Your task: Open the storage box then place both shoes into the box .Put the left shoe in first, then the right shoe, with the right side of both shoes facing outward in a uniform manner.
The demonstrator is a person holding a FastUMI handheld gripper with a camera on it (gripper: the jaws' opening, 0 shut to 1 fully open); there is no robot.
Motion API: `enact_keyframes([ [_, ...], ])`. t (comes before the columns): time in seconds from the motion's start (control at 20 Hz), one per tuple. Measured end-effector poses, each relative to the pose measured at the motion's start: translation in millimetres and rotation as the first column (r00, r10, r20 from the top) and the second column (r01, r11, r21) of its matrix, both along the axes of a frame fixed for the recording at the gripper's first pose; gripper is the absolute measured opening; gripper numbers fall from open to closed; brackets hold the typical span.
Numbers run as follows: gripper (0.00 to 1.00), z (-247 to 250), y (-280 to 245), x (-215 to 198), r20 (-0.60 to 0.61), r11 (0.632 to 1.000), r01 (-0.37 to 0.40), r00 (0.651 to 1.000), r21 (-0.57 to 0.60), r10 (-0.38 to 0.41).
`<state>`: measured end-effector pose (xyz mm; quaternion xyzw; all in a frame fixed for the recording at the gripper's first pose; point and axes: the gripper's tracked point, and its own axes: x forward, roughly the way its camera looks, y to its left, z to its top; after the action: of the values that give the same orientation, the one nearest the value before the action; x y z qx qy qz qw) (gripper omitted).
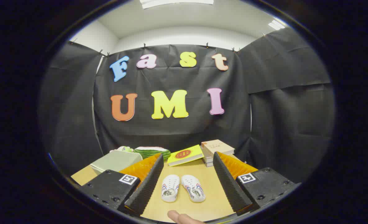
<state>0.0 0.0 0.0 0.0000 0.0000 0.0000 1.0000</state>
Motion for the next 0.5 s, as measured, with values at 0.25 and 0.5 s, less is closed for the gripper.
enact_keyframes([
  [0.25,1.00,-5.6,-2.0,0.7,-0.019,1.000,0.005,1.000,0.005,-0.005],
  [0.5,1.00,-7.9,-3.3,5.5,-0.026,1.000,0.006,1.000,-0.003,-0.006],
])
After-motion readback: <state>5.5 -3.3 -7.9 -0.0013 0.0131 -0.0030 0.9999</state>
